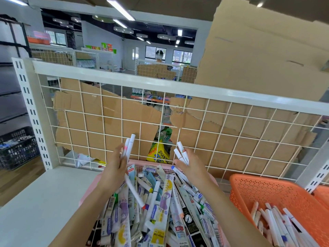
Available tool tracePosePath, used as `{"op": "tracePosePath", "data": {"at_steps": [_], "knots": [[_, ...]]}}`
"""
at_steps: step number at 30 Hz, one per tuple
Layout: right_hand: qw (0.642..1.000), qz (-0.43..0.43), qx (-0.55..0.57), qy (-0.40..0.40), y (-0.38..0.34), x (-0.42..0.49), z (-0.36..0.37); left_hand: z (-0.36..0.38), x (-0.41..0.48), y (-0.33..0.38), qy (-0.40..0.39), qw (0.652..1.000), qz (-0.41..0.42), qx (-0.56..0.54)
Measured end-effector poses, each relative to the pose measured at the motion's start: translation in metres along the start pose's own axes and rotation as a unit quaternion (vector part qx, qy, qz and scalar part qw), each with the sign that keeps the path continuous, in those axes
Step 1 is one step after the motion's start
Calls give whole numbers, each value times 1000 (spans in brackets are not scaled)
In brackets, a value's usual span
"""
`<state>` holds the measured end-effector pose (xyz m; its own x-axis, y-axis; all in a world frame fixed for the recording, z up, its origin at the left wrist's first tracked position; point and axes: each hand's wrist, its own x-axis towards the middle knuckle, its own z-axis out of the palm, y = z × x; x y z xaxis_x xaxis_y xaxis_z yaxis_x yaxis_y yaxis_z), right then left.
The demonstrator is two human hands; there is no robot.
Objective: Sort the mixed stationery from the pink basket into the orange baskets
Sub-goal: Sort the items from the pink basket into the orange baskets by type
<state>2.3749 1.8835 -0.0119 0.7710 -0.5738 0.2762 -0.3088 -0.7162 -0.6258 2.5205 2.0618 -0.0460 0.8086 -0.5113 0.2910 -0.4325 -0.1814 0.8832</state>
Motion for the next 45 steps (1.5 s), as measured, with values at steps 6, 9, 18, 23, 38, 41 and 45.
{"op": "tracePosePath", "data": {"at_steps": [6,9,18,23,38,41,45], "knots": [[999,29,16,40,14,-10,-15,-8,-1,21,3,998,55,-15],[997,41,20,66,22,-20,-33,-5,-2,31,21,997,63,-37],[975,115,16,192,64,-82,-102,34,-11,55,-63,988,128,-57],[957,146,-4,249,94,-128,-145,66,-17,72,-108,980,156,-61],[936,234,24,263,164,-171,-217,193,-57,141,-191,968,143,-80],[942,234,54,233,174,-156,-213,237,-70,152,-207,971,111,-52],[957,246,70,134,194,-139,-197,288,-88,162,-270,959,81,4]]}}
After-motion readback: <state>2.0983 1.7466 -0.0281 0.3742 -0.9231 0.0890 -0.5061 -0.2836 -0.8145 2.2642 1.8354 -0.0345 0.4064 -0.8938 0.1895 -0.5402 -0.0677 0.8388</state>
